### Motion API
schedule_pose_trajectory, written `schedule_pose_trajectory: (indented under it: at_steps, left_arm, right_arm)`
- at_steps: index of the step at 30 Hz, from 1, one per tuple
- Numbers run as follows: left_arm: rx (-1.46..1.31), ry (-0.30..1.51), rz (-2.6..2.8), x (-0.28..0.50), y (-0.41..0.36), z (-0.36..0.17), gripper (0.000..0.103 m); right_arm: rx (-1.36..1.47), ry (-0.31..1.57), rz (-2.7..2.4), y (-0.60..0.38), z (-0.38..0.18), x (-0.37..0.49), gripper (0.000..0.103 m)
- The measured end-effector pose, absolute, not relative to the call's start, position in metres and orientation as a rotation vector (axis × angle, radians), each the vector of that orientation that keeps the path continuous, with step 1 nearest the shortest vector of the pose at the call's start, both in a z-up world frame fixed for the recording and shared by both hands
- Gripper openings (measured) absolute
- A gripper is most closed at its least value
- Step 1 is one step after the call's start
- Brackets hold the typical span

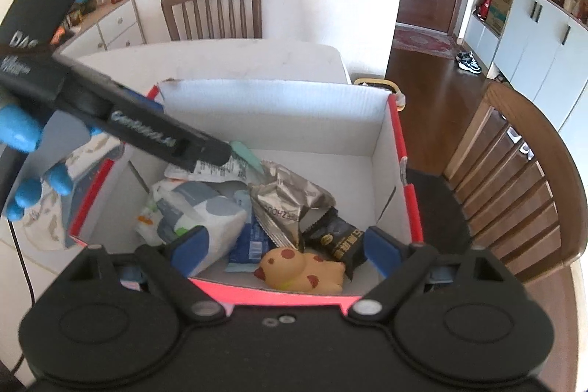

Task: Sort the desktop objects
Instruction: 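Withdraw both grippers from the shoebox back toward the table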

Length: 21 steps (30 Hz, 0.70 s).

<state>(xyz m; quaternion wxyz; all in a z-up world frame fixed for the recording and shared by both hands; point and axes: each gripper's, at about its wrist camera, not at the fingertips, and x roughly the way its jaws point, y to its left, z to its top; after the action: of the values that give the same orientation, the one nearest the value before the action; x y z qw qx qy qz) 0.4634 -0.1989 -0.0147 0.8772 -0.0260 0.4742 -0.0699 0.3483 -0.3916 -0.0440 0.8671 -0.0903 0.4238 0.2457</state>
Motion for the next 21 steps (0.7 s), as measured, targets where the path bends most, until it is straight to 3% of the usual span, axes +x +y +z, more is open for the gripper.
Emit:
schedule_pose_trajectory:
  at_steps: [21]
  left_arm:
    - [-0.126,0.812,-0.18,0.379,-0.157,0.026,0.103]
  right_arm:
    - [-0.061,0.817,0.484,-0.383,-0.019,0.315,0.094]
